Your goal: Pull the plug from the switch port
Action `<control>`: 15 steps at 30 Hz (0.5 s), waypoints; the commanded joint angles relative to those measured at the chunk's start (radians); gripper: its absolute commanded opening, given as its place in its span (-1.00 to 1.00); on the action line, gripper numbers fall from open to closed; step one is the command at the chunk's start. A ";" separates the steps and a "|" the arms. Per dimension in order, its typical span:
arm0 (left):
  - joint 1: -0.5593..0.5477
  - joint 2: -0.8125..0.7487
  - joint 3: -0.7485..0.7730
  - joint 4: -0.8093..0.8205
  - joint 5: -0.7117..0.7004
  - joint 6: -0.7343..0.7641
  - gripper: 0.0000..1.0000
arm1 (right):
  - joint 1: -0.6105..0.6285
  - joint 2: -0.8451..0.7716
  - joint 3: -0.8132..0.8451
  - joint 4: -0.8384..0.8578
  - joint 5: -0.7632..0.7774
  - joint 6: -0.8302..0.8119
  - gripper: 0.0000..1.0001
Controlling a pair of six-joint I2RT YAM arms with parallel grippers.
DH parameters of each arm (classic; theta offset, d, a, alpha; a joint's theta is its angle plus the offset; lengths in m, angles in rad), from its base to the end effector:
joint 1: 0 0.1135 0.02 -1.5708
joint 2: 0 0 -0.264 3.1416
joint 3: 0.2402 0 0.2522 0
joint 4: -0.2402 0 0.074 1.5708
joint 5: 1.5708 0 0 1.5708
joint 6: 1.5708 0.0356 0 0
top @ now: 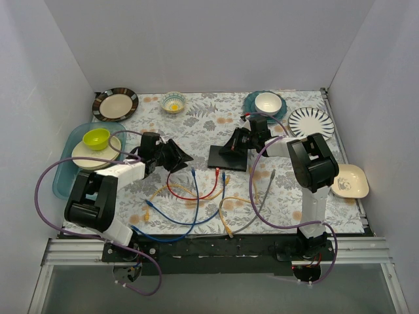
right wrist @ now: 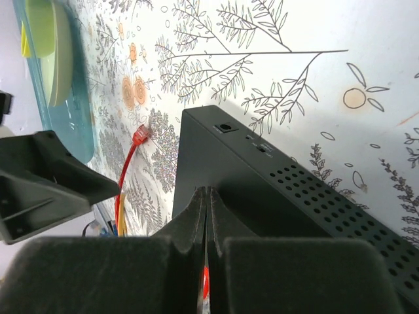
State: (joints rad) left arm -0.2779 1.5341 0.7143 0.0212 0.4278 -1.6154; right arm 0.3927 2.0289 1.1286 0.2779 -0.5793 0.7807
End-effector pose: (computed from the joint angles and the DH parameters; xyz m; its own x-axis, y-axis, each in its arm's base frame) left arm 0.2802 -0.0953 0.1630 -0.4967 -0.8035 0.3280 -0.7117 0.1609 -0.6838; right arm 0.3809 0.1788 0.1351 -0.8972 0.2658 -0.3526 -0.1404 0.5854 0.7985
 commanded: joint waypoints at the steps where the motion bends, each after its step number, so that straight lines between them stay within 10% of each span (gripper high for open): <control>1: -0.023 0.070 0.088 0.144 0.119 -0.032 -0.14 | -0.005 0.031 0.014 -0.057 0.041 -0.023 -0.97; 15: -0.191 0.259 0.137 0.252 0.137 -0.058 -0.24 | -0.005 0.033 -0.033 -0.032 0.022 -0.014 -0.97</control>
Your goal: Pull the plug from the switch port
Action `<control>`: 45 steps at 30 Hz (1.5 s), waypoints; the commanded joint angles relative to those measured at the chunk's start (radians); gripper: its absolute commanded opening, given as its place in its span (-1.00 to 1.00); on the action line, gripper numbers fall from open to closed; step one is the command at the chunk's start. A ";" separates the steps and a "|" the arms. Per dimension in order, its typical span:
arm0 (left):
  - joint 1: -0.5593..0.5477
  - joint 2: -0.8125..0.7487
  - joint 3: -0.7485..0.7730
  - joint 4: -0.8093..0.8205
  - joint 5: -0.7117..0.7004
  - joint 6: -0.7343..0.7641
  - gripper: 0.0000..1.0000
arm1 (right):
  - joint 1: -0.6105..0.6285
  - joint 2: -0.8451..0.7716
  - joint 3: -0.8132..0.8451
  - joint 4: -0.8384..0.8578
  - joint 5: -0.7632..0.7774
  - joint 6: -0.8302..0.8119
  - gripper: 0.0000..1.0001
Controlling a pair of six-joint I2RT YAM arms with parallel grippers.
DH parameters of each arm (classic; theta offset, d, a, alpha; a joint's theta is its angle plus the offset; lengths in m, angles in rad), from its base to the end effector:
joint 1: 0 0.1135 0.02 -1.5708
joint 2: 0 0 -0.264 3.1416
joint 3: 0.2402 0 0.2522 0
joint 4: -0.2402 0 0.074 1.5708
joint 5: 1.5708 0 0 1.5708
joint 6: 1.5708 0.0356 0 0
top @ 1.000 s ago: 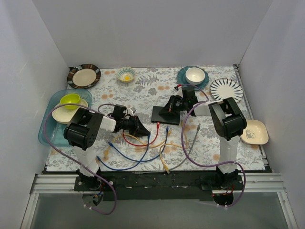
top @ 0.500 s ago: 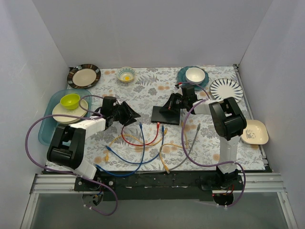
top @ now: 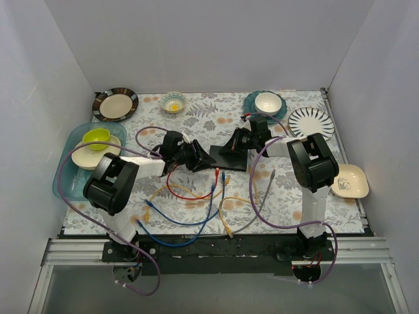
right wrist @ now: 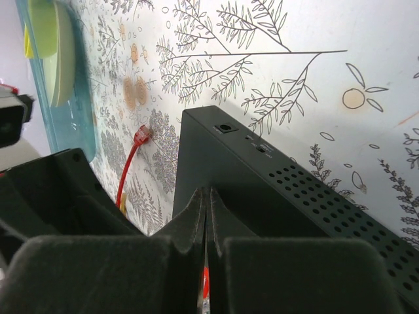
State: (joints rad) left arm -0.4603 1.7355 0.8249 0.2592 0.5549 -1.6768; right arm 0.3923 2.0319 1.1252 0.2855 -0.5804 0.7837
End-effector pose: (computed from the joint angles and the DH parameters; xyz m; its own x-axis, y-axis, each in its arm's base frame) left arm 0.2997 -0.1695 0.1540 -0.6912 -0.6006 0.4018 -0.6198 0.2069 -0.7570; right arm 0.3807 0.1786 0.1336 -0.8975 0.2675 -0.3507 -0.1387 0.5836 0.8001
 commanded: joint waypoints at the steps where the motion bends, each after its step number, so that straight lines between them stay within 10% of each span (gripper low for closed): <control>1: -0.012 0.080 0.026 0.015 0.007 0.005 -0.26 | -0.004 0.030 -0.030 -0.040 0.022 -0.017 -0.97; 31: -0.035 0.239 -0.012 0.141 -0.056 -0.219 -0.58 | -0.004 0.044 -0.051 0.006 -0.004 0.031 -0.97; 45: -0.034 0.230 -0.069 0.170 -0.104 -0.402 -0.33 | -0.004 0.040 -0.065 0.020 -0.002 0.037 -0.97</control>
State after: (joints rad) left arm -0.4904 1.9587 0.7822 0.5179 0.5480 -2.0048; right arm 0.3870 2.0396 1.0935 0.3481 -0.6144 0.8394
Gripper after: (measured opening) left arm 0.344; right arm 0.021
